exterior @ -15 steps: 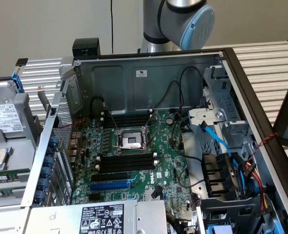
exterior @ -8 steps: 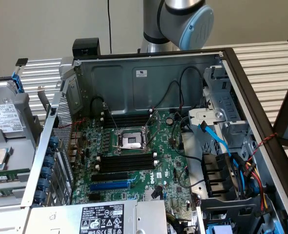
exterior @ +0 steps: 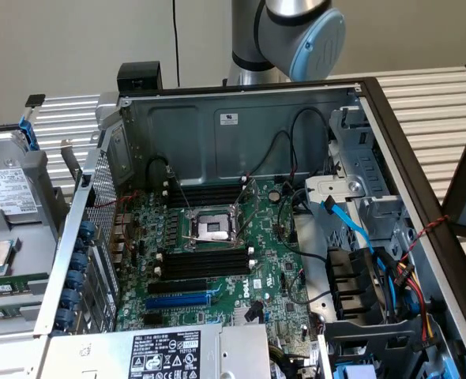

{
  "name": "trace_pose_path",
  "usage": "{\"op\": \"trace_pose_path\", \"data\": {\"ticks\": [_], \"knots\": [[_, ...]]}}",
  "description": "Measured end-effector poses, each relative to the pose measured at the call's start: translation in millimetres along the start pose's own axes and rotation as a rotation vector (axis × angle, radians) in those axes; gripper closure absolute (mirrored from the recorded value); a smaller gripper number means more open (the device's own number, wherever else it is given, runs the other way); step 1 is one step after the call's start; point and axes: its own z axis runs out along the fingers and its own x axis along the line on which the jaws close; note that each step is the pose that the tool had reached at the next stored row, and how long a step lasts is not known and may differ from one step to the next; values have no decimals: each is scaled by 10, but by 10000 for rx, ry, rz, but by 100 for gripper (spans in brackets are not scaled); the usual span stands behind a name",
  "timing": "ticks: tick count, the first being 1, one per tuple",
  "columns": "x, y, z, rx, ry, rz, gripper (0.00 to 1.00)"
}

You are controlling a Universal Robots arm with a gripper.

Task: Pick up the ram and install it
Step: 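Reach for the ram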

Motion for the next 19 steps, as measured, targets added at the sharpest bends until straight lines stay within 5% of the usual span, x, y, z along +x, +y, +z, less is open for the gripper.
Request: {"op": "trace_pose_path", "data": {"ticks": [10,19], "knots": [[8,-8,54,164,65,-539,89],[9,-9,83,152,116,-1997,89]]}}
